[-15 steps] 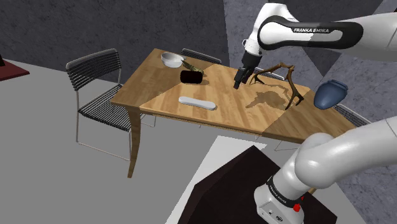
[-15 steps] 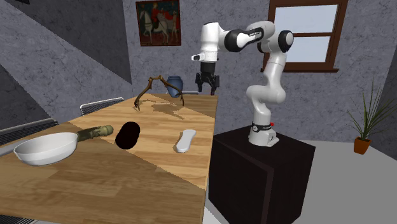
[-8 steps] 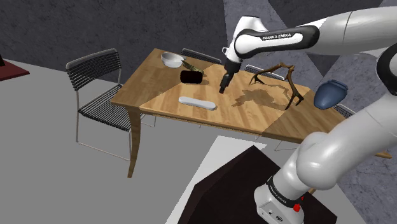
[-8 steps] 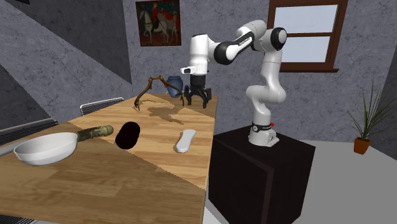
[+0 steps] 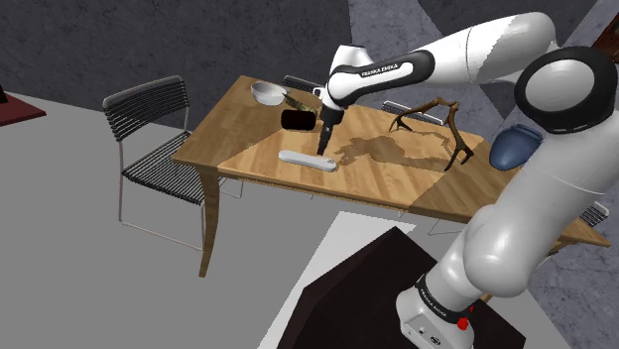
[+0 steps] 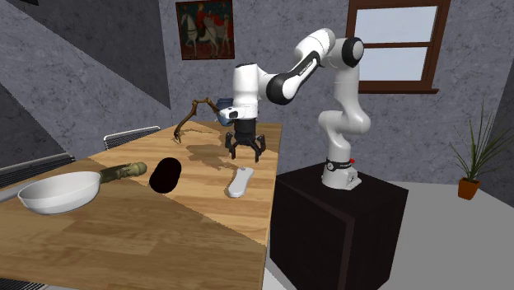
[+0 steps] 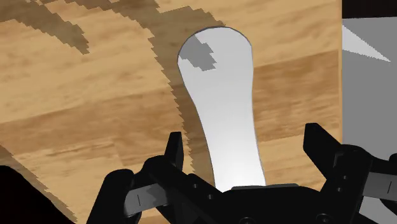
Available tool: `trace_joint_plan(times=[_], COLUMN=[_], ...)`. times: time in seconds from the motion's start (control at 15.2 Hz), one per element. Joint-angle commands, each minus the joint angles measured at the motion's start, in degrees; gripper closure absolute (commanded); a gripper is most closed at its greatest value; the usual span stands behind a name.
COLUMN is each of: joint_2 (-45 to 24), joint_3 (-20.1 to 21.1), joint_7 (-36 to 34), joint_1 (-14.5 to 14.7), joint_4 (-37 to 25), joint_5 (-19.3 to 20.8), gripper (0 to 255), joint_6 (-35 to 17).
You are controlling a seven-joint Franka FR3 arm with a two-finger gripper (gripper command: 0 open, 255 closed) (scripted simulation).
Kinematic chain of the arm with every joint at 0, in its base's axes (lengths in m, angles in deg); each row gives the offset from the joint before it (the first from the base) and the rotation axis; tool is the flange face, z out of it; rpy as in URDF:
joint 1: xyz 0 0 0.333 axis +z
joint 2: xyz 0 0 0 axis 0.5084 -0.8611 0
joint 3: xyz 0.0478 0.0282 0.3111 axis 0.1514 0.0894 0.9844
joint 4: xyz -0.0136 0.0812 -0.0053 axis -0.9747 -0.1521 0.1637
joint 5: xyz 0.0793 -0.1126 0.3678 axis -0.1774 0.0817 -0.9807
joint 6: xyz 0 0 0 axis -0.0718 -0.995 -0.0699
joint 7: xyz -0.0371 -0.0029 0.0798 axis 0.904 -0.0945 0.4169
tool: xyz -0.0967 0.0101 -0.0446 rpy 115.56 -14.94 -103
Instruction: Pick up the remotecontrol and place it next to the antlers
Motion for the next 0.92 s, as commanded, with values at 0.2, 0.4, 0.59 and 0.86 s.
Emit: trace_joint_plan(times=[0.2,0.4,0.59,0.86], joint_2=[-6.6,-7.8,-9.4,-9.4], joint_3=[1.1,1.2,1.3,1.3], joint_7=[6.1,6.4,6.6,6.6], joint_1=[0.3,0.2,0.1,0.1], joint_4=[-3.5,-2.6,-1.7,-1.7], joint_5=[-2.0,-2.3,-2.7,-2.7], gripper=[0,0,0,0], joint_6=[-2.7,-4.8,-7.2,-7.2])
